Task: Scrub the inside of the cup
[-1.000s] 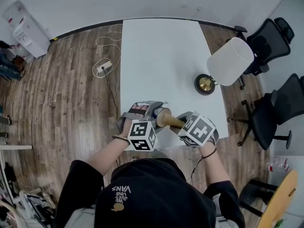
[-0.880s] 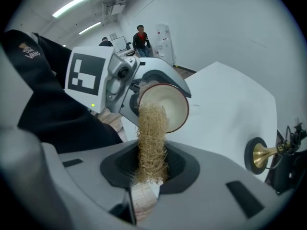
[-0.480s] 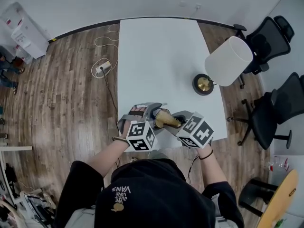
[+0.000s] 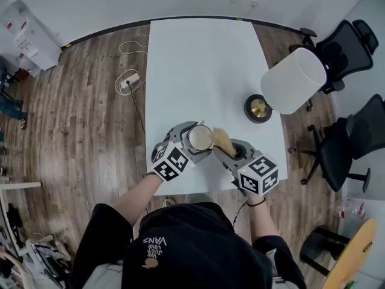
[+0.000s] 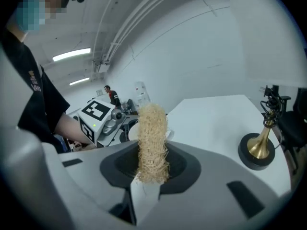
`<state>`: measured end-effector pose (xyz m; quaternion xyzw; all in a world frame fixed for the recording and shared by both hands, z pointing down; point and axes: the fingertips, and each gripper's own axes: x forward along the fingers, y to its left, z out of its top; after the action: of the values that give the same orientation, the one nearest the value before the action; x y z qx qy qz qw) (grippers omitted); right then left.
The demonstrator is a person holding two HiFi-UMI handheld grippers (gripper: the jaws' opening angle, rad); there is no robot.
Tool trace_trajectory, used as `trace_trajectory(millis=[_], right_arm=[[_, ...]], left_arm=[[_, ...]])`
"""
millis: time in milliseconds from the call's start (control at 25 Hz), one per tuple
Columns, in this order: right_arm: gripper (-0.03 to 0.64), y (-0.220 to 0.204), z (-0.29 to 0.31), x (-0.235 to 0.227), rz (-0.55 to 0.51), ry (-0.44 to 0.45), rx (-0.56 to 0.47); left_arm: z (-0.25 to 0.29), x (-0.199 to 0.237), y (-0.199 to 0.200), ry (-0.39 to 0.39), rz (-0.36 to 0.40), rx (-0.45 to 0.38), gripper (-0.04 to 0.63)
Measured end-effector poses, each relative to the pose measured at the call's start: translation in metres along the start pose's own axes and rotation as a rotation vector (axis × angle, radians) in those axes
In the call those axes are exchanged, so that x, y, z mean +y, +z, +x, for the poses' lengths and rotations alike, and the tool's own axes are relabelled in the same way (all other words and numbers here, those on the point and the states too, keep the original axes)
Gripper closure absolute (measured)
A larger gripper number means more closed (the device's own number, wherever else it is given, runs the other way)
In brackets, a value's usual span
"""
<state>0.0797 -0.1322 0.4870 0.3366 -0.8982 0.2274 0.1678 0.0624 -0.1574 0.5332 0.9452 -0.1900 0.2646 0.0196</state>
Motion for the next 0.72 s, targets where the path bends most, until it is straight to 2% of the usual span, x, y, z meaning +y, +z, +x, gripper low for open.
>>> trace_trajectory(millis=[160,280,440,720], right_arm=[[0.523,0.003,-0.007,-0.020,0.102,-0.023,-0.118],[0.523,0.004,-0.012,-0.030,0.134,-0.051,-0.160],[0.523,0.002,-0.020,-0.044,0.134,-0.115,-0.183],[0.523,-0.003,-0.030,-0.062,0.209,-0.127,-0.227]], left_arm=[[0.013,0.021,-0.002,0.019,-0.139,-0.093,0.198],[0.026,0.033,-0.011,0.027,-0.200,-0.097,0.198],[0.044,0.046,-0.024,0.049,-0.229,-0.074,0.198],[0.058,0.052,-0.034,0.066,-0.260,-0.079,0.198]])
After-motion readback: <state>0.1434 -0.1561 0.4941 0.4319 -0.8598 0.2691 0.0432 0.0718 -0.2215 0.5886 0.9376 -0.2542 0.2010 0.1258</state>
